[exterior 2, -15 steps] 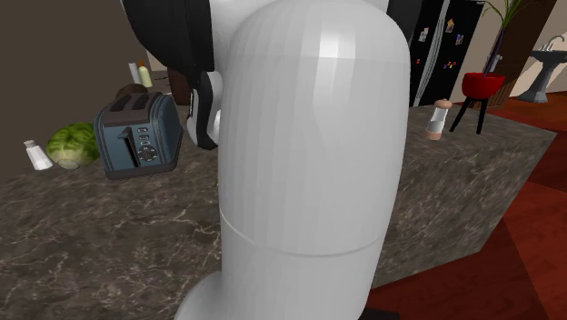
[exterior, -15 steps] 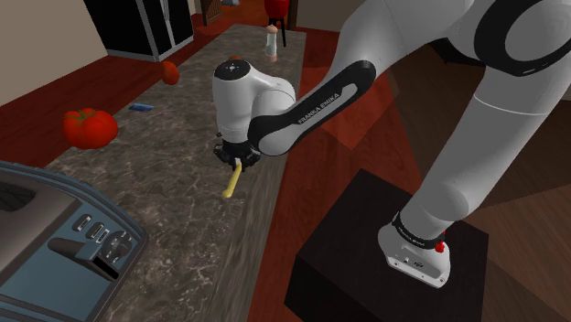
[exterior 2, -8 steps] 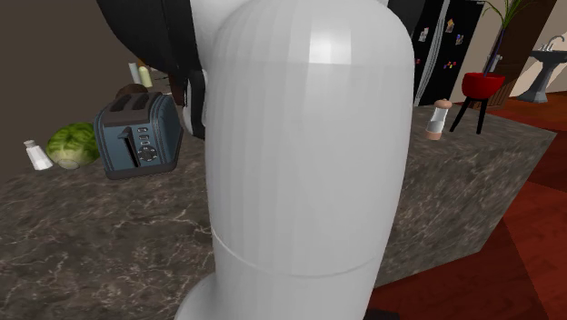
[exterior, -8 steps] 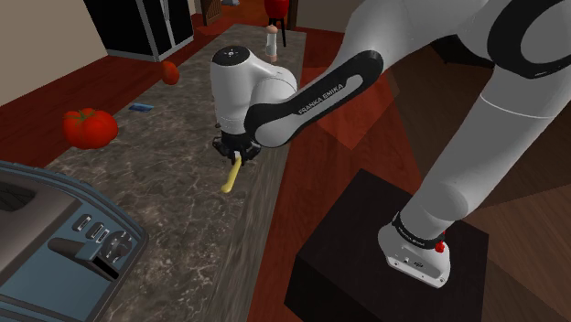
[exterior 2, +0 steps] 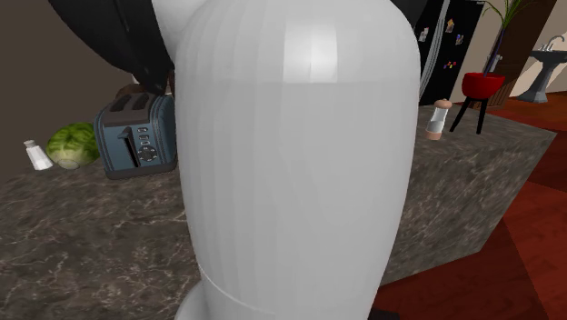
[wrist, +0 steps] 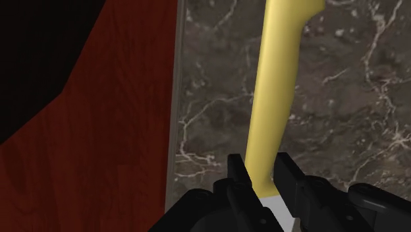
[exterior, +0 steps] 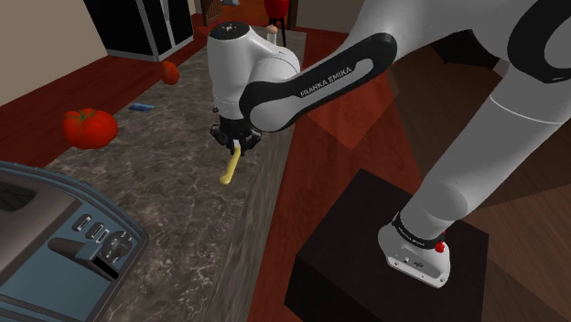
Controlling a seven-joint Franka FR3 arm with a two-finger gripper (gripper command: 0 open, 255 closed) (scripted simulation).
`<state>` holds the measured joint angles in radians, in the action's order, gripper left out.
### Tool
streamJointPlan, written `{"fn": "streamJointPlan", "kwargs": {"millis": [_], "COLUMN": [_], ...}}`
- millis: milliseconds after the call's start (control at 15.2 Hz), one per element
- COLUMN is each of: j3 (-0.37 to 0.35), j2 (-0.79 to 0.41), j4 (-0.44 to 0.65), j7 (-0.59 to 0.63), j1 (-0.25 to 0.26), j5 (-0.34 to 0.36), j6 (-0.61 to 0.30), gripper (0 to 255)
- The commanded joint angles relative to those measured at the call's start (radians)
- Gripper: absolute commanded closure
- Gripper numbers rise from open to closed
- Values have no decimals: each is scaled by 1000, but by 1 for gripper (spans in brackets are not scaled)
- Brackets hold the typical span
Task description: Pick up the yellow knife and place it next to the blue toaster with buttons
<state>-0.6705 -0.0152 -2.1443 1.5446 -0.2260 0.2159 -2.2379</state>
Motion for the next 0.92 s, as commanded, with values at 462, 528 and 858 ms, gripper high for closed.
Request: {"fn": "streamJointPlan", "kwargs": {"millis": [462,528,858], "j3": [3,4,8], "j2": [57,62,84], "j4": [72,81,129], "j7": [-53,-58,-80], "j1": [-2,-2,-2], "j5": [-59,-64,-84], "j6": [111,123,186], "gripper": [255,255,255]}}
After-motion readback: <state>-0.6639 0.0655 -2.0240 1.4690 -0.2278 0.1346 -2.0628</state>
